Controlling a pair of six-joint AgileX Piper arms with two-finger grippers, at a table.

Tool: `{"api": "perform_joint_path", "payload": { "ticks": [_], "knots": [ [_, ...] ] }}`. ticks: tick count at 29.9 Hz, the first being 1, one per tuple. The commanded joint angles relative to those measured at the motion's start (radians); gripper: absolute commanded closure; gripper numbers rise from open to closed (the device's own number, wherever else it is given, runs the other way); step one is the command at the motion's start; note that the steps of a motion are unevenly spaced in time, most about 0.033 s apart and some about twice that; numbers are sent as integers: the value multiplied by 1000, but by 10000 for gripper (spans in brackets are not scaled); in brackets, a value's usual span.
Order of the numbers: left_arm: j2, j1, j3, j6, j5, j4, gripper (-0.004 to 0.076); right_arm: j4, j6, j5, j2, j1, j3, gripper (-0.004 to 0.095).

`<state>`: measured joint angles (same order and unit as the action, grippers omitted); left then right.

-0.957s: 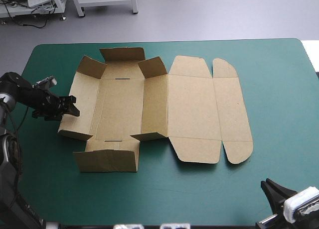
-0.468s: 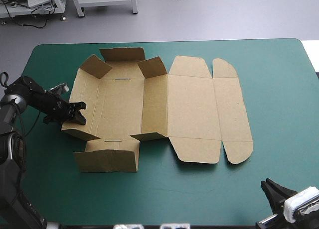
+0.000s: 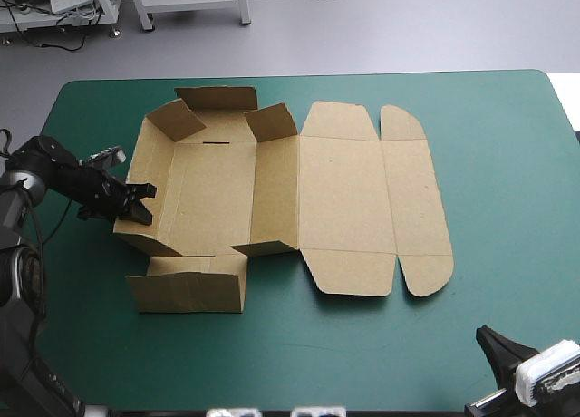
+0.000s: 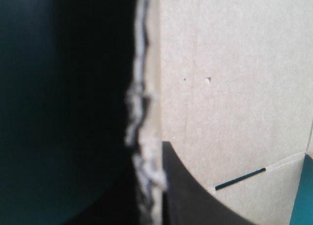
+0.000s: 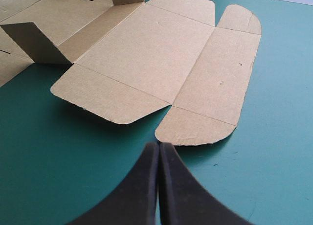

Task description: Fold the box

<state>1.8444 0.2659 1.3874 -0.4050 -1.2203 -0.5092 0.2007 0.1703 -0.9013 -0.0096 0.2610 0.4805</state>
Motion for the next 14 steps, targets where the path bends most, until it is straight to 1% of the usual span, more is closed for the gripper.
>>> {"api": "perform_joint_path", "payload": {
  "ticks": [1, 6, 10, 14],
  "knots": [
    [-106, -3, 26, -15, -59, -29, 729, 2, 8, 71, 21, -6, 22, 932],
    [-191, -3, 26, -60, -51, -27, 729, 2, 13, 72, 21, -6, 22, 932],
    [-263, -8, 26, -60, -42, -31, 729, 2, 21, 85, 21, -6, 22, 931],
    [-328, -63, 26, -78, -14, -25, 729, 2, 47, 85, 21, -6, 22, 932]
  ]
}}
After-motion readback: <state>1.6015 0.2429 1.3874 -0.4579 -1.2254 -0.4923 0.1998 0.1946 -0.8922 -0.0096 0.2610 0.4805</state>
